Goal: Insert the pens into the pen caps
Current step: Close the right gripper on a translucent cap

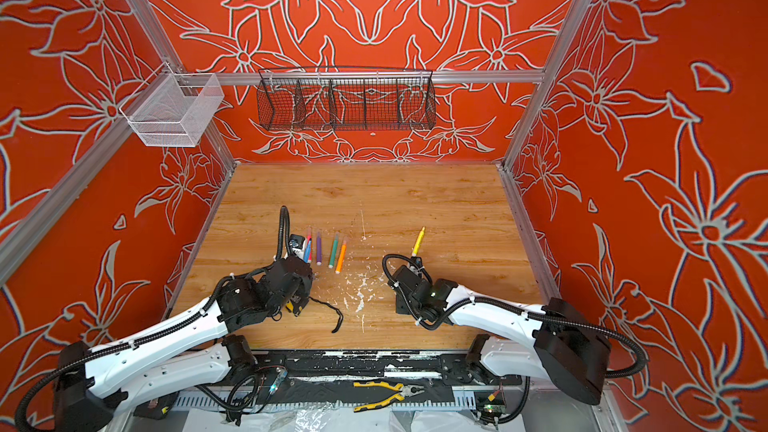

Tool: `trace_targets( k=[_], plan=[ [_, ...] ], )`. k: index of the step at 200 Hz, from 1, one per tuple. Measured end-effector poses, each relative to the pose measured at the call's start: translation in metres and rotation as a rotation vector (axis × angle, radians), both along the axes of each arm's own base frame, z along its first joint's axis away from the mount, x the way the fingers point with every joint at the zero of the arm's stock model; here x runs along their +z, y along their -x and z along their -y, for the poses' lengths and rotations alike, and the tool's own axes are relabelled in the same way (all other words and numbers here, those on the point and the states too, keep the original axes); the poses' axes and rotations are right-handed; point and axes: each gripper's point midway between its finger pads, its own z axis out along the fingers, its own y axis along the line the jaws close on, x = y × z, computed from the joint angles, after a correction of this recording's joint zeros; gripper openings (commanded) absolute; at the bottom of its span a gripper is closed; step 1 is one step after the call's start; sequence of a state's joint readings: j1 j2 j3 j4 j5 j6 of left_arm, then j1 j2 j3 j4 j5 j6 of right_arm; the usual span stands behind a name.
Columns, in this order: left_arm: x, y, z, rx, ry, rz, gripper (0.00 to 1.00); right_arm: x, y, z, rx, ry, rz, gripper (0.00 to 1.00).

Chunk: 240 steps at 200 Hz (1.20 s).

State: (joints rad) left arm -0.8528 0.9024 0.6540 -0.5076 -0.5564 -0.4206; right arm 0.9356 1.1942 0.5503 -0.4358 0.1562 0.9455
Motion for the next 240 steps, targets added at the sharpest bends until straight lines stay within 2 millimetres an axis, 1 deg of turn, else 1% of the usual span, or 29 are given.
trace_targets(
  k=[42,79,105,127,153,211,240],
  plan=[
    [0.000,0.000,0.000,0.000,0.000,0.000,0.00,-0.001,0.009,0.008,0.034,0.072,-0.022,0.52],
    [0.000,0.000,0.000,0.000,0.000,0.000,0.00,-0.007,0.013,0.007,0.066,0.133,-0.054,0.50],
    [0.000,0.000,0.000,0.000,0.001,0.001,0.00,-0.017,0.015,0.009,0.086,0.189,-0.086,0.41],
    [0.000,0.000,0.000,0.000,0.001,0.001,0.00,-0.016,0.013,0.003,0.097,0.199,-0.083,0.37],
    [0.000,0.000,0.000,0.000,0.001,0.001,0.00,-0.016,0.013,0.003,0.102,0.208,-0.079,0.33],
    [0.000,0.000,0.000,0.000,0.001,0.001,0.00,-0.016,0.015,0.003,0.105,0.215,-0.076,0.33],
    [0.000,0.000,0.000,0.000,0.001,0.001,0.00,-0.015,0.019,0.004,0.109,0.222,-0.080,0.35]
  ],
)
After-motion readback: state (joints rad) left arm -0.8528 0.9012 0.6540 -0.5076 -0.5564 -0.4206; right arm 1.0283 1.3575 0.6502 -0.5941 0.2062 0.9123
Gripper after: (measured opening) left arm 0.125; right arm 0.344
